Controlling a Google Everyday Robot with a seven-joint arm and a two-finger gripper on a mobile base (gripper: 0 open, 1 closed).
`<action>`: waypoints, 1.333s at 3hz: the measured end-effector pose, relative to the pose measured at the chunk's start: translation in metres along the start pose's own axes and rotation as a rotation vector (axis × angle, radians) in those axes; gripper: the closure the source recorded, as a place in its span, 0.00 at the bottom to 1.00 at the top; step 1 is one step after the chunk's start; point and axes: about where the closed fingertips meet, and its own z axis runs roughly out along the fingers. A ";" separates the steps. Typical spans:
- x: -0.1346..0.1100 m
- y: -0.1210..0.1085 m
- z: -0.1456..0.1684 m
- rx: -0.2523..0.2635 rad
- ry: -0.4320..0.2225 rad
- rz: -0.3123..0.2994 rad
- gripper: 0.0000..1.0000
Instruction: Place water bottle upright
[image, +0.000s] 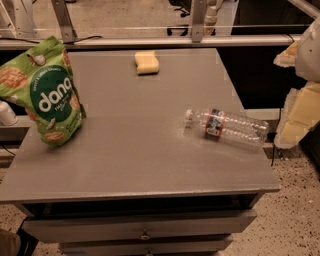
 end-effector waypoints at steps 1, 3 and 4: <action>-0.001 -0.001 -0.001 0.003 -0.007 0.003 0.00; -0.051 -0.006 0.049 -0.035 -0.073 0.059 0.00; -0.073 -0.008 0.080 -0.049 -0.076 0.078 0.00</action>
Offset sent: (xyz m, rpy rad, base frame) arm 0.0301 0.0535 -0.0347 0.1265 0.0327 -0.0319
